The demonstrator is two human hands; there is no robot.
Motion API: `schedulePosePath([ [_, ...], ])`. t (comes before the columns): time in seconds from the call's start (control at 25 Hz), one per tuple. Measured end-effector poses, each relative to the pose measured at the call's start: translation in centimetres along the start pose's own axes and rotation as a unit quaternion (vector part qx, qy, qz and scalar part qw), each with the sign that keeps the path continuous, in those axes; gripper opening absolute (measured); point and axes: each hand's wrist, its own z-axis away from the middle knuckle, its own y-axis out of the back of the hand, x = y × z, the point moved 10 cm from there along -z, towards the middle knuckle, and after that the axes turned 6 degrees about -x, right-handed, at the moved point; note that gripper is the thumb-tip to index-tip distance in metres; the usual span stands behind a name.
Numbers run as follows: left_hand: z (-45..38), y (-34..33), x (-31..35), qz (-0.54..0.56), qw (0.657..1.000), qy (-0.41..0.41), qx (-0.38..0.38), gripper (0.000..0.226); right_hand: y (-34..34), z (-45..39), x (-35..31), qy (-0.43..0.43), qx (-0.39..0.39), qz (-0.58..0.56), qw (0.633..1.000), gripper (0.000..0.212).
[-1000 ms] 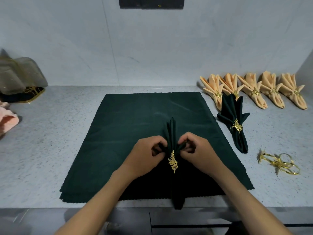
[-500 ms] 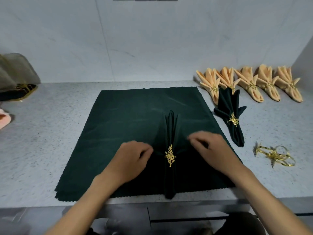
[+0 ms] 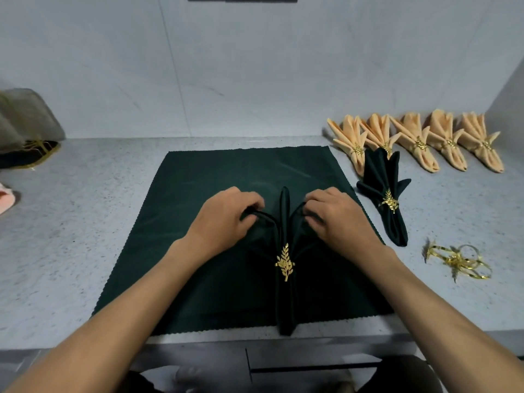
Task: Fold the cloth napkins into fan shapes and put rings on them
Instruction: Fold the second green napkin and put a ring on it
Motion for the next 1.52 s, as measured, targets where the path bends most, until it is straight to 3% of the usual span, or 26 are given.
schedulePosePath([
  [0.12,3.8,0.7,-3.0,0.023,0.998,0.061,0.019,0.013,0.3,3.7,3.2,-0.088,0.031,-0.035,0.995,0.008],
  [0.32,9.5,-0.3,-4.2,0.055,0.983,0.167,0.045,0.036,1.1,9.0,4.1,-0.245,0.078,-0.109,0.960,0.016],
  [0.4,9.6,-1.5,-2.0,0.047,0.987,0.152,0.019,0.026,1.8,9.1,1.7,-0.273,0.080,-0.118,0.951,0.019],
  [0.52,7.9,-5.2,1.8,0.075,0.991,0.087,-0.069,0.043,-1.4,7.5,-2.1,-0.292,-0.063,-0.173,0.939,0.055],
  [0.6,6.7,-6.8,3.3,0.100,0.990,0.068,-0.069,0.041,-2.6,6.6,-2.8,-0.327,-0.104,-0.164,0.925,0.060],
  [0.76,5.8,-8.3,4.2,0.103,0.991,0.064,-0.061,0.035,-3.0,6.0,-1.1,-0.373,-0.100,-0.171,0.906,0.051],
  [1.12,4.8,-8.5,4.8,0.109,0.992,0.052,-0.043,0.034,-0.5,6.5,0.0,-0.349,-0.023,-0.136,0.927,0.045],
  [1.36,1.8,-11.0,6.5,0.038,0.996,0.055,-0.061,0.019,10.1,9.9,12.1,-0.416,0.089,-0.009,0.905,0.043],
  [1.52,2.1,-11.3,6.7,0.011,0.997,0.062,-0.055,0.029,12.0,12.9,23.6,-0.486,0.075,0.020,0.871,0.043],
])
